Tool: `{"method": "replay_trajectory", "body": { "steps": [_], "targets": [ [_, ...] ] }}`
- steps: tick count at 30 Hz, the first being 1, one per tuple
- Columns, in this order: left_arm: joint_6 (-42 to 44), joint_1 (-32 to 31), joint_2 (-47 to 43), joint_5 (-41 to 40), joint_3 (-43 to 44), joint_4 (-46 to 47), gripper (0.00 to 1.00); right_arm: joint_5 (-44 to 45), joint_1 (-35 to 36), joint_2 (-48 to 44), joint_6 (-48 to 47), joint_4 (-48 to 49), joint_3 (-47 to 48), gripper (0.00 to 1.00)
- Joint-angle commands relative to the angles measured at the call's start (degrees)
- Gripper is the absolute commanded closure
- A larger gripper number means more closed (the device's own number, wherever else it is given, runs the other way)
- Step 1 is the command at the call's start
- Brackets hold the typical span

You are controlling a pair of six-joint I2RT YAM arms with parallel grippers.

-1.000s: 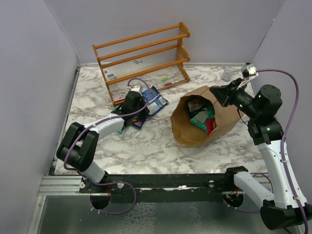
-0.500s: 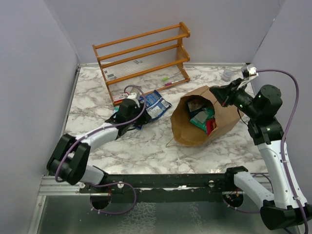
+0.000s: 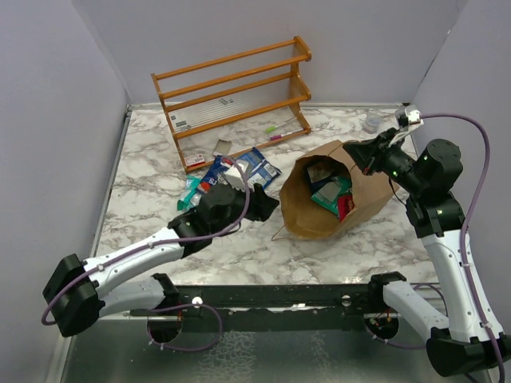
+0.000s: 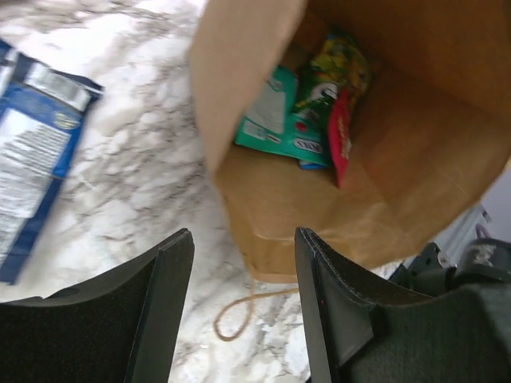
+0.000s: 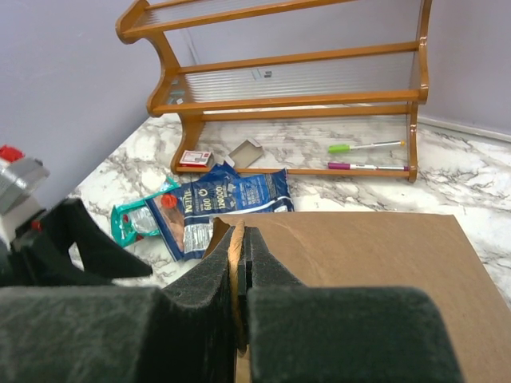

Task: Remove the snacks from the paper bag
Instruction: Take out the snack from the paper bag.

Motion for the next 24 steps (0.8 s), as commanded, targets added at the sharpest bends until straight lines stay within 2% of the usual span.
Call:
{"method": "replay_trajectory", "body": {
  "steps": [1,4,7,10,13,16,24],
  "targets": [
    [-0.67,-9.65,4.07,-15.47,2.16,5.27,0.44,-0.91,0.11,-0.56,0.86,1.77,0.03,0.98],
    [-0.17,-15.86,10.65,-23.55,6.14,7.02,0.43,-1.16,0.12,-0.79,1.16,1.58,0.18,0.98],
    [-0.88,-18.85,17.97,-27.25,11.43,6.86,0.44,-1.13,0.12,-1.12,1.42,1.64,0.18,0.98],
    [0.17,-19.78,24.96,-26.77,17.39,6.57,0.46,-1.19,0.12,-1.24,1.49,1.42,0.26,0.98],
    [0.00,-19.91,31.59,-29.15,23.96,2.41,0.50,-1.05,0.12,-1.44,1.67,1.48,0.06,0.98],
    [1.04,-19.91,35.74,-31.23,26.42,4.03,0.54,-1.42,0.12,-1.47,1.90,1.81,-0.08,0.98],
    [1.36,-17.92,46.95,-30.32,35.45,3.35,0.52,-1.82,0.12,-1.05,1.91,1.87,0.18,0.98]
  ]
}}
